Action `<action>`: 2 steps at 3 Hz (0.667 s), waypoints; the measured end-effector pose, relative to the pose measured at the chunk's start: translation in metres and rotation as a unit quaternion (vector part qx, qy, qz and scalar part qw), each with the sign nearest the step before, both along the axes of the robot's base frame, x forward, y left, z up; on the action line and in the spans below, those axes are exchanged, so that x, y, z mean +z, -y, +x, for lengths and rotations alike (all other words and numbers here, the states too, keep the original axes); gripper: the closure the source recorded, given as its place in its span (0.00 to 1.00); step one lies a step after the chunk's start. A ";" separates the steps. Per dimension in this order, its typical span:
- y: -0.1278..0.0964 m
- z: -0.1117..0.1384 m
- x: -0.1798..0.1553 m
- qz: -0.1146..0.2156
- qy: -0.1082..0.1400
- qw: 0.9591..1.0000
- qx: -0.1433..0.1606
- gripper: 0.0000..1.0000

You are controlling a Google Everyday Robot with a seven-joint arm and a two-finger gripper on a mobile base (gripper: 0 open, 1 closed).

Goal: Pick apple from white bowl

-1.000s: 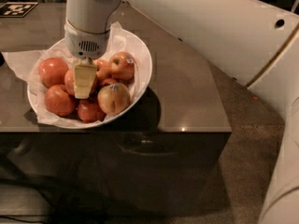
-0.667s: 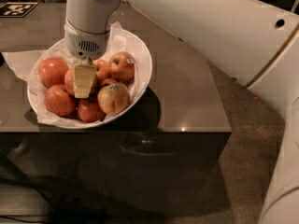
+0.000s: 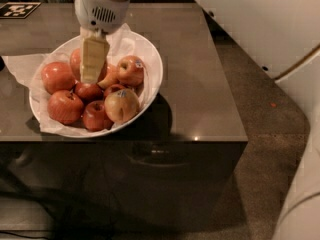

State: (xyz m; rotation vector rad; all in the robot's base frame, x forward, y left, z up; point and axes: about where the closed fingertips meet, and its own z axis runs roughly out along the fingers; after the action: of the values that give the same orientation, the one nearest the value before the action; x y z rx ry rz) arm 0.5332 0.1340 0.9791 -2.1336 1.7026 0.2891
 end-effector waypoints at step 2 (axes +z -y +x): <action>0.007 0.008 0.094 0.039 0.032 0.999 -0.010 1.00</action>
Offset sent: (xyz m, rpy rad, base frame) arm -0.0029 -0.0263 0.1521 0.0287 -0.0440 -0.0045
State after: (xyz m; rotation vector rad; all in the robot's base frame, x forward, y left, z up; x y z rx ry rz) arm 0.5410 0.1269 1.0734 -2.0472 1.6488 0.2745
